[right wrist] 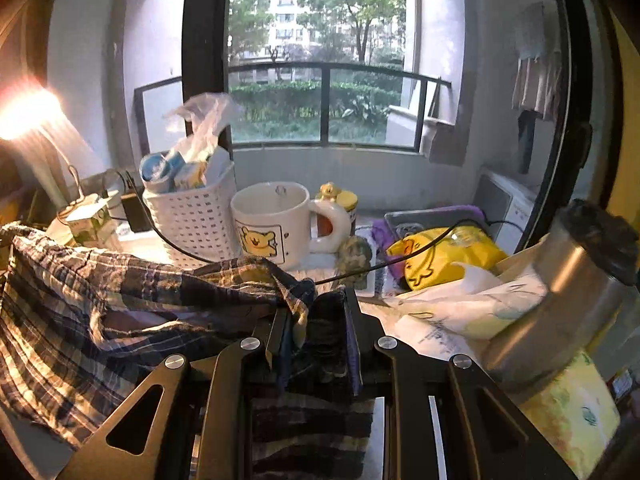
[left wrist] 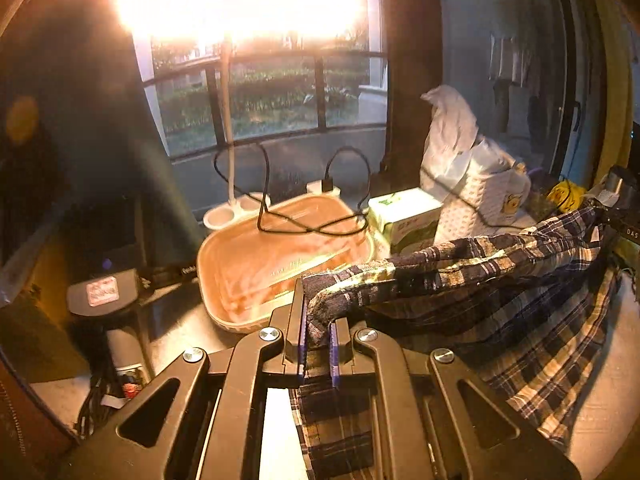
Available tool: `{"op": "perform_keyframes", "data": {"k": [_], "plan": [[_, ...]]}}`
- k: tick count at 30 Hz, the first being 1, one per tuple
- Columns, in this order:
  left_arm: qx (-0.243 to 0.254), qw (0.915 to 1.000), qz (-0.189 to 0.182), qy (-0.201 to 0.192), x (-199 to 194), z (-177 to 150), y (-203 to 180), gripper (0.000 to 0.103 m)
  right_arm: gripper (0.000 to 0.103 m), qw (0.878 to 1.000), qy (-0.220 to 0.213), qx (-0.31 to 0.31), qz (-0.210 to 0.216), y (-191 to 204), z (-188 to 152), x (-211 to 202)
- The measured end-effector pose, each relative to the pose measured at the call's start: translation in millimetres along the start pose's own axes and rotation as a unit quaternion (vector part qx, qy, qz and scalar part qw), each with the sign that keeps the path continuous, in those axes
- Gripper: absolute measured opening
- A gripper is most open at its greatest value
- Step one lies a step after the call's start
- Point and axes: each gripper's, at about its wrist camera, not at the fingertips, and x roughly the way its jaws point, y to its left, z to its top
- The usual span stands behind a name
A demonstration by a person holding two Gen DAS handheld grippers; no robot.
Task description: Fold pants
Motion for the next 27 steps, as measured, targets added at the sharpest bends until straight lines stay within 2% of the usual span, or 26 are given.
{"op": "perform_keyframes", "data": {"k": [7,9,10,11,13,15,16,17,21,27], "plan": [[-0.004,0.9989,0.001,0.047,32.4,-7.6,5.1,0.009,0.023,0.999,0.031,-0.01,-0.01,4.5,-3.3,33.1],[-0.007,0.9987,0.004,0.05,36.6,-9.4,8.1,0.018,0.023,0.999,0.036,-0.015,-0.015,7.3,-2.5,39.6],[-0.01,0.9987,0.006,0.049,36.9,-10.0,10.0,0.034,0.023,0.999,0.036,-0.016,-0.018,8.2,-2.1,42.0],[-0.015,0.9988,0.008,0.045,35.9,-10.3,12.4,0.056,0.023,0.999,0.036,-0.016,-0.022,8.3,-1.6,44.9],[-0.024,0.9991,0.013,0.034,31.6,-10.0,17.6,0.078,0.03,0.999,0.042,-0.015,-0.027,8.9,-1.3,49.8],[-0.032,0.9988,0.022,0.028,24.9,-9.3,22.8,0.079,0.044,0.998,0.044,-0.019,-0.04,10.0,-1.6,51.7],[-0.035,0.9986,0.024,0.03,22.9,-9.3,24.6,0.079,0.058,0.998,0.044,-0.018,-0.043,9.7,-1.6,51.8],[-0.039,0.9983,0.025,0.034,18.4,-10.8,26.5,0.079,0.065,0.998,0.042,-0.016,-0.043,9.0,-1.3,51.0],[-0.052,0.9966,0.023,0.059,6.3,-25.7,29.8,0.079,0.066,0.998,0.038,-0.015,-0.049,7.3,-1.8,37.6],[-0.095,0.9898,-0.006,0.106,-19.1,-76.8,23.9,0.079,0.067,0.997,0.053,0.019,-0.051,-9.6,-25.2,7.6]]}}
